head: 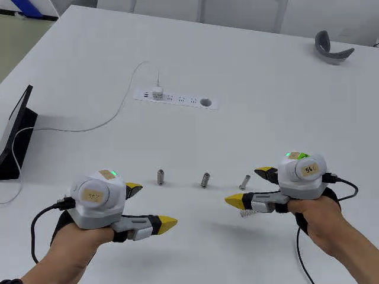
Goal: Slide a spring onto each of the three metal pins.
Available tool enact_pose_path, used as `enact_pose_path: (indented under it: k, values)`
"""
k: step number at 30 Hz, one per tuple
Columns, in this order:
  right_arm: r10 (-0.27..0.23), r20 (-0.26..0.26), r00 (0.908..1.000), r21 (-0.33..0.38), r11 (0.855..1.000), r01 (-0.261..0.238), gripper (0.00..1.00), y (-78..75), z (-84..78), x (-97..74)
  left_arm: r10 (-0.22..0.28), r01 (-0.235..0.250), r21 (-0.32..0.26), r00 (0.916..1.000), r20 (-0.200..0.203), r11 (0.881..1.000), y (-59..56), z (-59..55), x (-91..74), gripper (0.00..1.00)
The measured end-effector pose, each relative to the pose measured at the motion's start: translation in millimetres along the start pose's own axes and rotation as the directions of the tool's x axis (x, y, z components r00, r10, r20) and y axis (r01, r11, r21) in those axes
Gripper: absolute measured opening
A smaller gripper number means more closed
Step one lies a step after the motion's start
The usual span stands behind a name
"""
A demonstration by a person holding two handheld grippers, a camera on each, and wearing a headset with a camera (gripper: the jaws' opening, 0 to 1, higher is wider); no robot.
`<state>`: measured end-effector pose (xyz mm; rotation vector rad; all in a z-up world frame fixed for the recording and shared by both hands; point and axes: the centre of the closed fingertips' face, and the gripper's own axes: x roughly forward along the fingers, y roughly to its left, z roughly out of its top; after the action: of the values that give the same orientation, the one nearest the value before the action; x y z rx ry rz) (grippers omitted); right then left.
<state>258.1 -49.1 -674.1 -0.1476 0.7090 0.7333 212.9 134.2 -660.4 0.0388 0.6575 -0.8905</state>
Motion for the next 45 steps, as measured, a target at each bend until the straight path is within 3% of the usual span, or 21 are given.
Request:
enact_pose_path:
  k: [16,29,45]
  values:
    - [-0.061,0.013,0.998,0.071,0.996,0.06,0.8,-15.6,-30.9,-35.7,-0.024,0.025,0.027,0.9996,-0.011,0.999,-13.5,7.2,14.0,0.73]
    - [-0.099,0.022,0.9948,0.115,0.989,0.096,0.84,-24.9,-53.5,-65.6,-0.06,0.061,0.051,0.998,-0.019,0.997,-29.9,19.3,38.3,0.73]
    - [-0.113,0.025,0.9933,0.151,0.983,0.108,0.87,-28.4,-73.9,-83.3,-0.101,0.104,0.081,0.9939,-0.043,0.991,-50.4,26.4,64.0,0.73]
